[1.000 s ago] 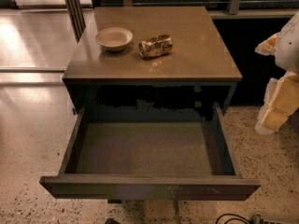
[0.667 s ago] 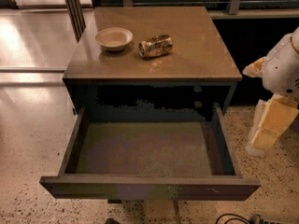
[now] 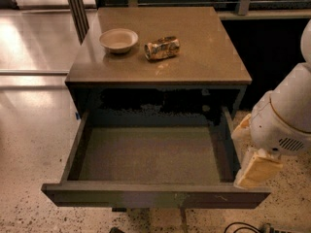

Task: Close top drawer

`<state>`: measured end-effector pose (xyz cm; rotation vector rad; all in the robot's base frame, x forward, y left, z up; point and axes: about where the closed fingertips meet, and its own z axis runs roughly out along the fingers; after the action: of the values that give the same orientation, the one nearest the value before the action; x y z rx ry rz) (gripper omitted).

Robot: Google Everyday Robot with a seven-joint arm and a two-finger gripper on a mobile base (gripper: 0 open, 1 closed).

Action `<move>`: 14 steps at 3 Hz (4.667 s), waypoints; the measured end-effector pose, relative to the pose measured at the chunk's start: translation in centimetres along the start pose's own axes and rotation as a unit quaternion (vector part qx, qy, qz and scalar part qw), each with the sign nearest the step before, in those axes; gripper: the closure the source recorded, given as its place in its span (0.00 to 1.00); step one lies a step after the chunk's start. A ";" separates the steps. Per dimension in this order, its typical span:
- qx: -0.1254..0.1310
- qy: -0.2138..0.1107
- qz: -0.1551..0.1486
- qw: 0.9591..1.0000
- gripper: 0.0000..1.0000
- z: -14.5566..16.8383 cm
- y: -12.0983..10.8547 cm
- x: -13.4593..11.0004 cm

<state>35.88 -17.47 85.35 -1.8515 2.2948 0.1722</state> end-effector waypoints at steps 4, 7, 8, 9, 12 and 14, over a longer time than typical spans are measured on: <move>-0.018 -0.040 0.014 0.999 1.00 3.2 2.1 -0.3; -0.101 -0.251 0.056 0.961 1.00 9.1 7.1 -5.2; -0.099 -0.249 0.057 0.962 1.00 9.5 7.2 -5.2; -0.090 -0.240 0.061 0.965 1.00 11.1 7.7 -5.5; -0.134 -0.273 0.089 0.948 1.00 19.6 10.4 -7.7; -0.074 -0.258 0.141 0.953 1.00 22.2 7.2 -8.5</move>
Offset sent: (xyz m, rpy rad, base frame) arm -0.0080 0.0014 -0.0120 -0.0100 0.0221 0.0062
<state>32.22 -3.21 65.31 -1.3091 2.1862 0.7875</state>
